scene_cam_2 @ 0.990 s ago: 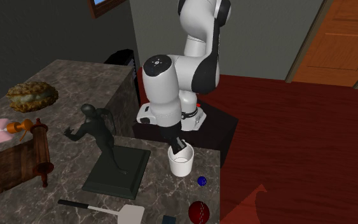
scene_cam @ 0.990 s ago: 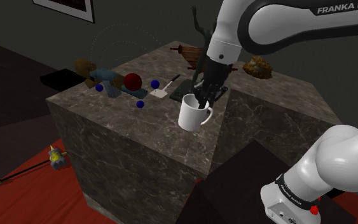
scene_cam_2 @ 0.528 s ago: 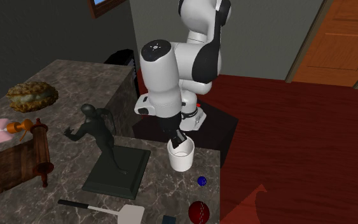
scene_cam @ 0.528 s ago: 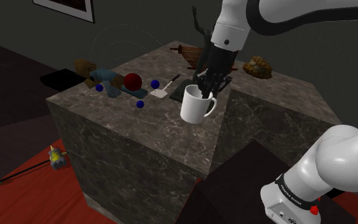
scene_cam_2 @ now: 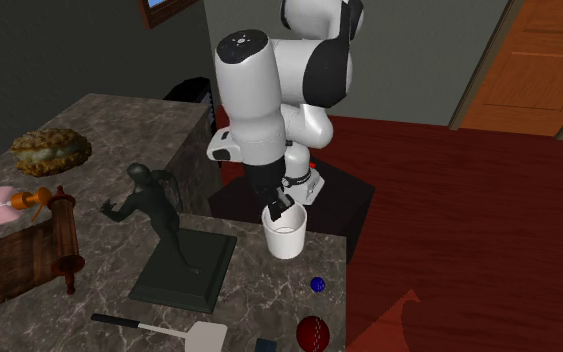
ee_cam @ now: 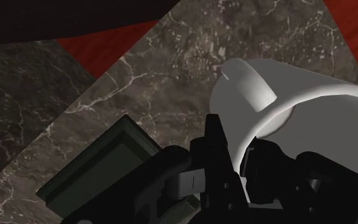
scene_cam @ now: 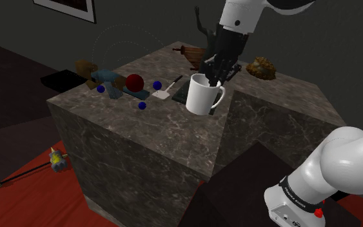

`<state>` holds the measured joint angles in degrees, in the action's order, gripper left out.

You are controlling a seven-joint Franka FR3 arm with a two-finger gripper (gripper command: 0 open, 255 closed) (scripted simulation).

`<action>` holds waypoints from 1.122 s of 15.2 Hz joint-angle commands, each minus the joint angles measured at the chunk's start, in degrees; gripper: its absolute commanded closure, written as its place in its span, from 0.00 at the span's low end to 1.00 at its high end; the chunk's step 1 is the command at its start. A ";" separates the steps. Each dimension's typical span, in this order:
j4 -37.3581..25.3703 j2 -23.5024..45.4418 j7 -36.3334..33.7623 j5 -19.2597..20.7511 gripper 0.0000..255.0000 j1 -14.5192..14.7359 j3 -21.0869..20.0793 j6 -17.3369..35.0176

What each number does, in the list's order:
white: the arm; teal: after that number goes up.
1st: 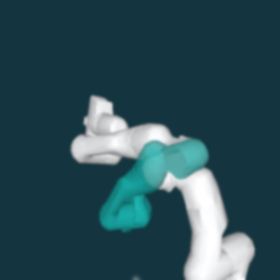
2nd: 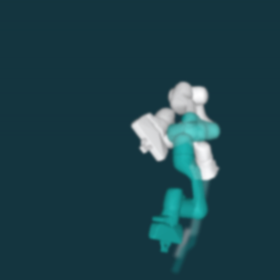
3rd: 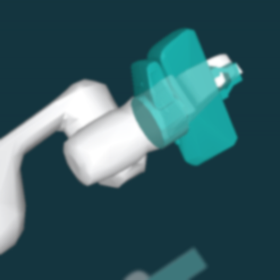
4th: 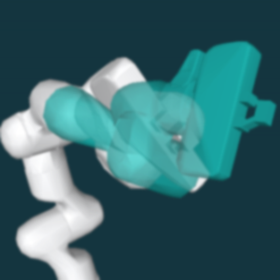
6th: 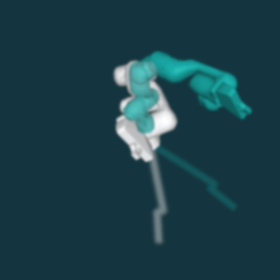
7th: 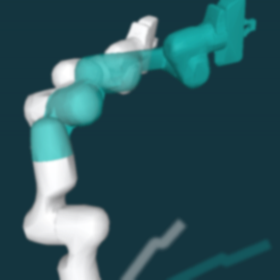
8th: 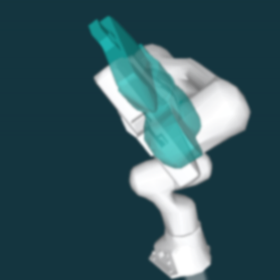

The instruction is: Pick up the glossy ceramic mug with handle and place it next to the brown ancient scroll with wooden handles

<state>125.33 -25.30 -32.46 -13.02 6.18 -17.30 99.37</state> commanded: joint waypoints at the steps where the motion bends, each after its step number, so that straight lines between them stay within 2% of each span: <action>1: -1.68 0.26 -0.23 0.16 1.00 -0.07 0.09 -1.42; 14: -12.79 1.77 -1.47 1.00 1.00 -0.48 0.83 -11.00; 17: -11.07 0.04 2.88 2.04 1.00 -1.71 4.10 -11.69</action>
<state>113.84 -24.59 -30.81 -11.25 4.78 -14.13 88.10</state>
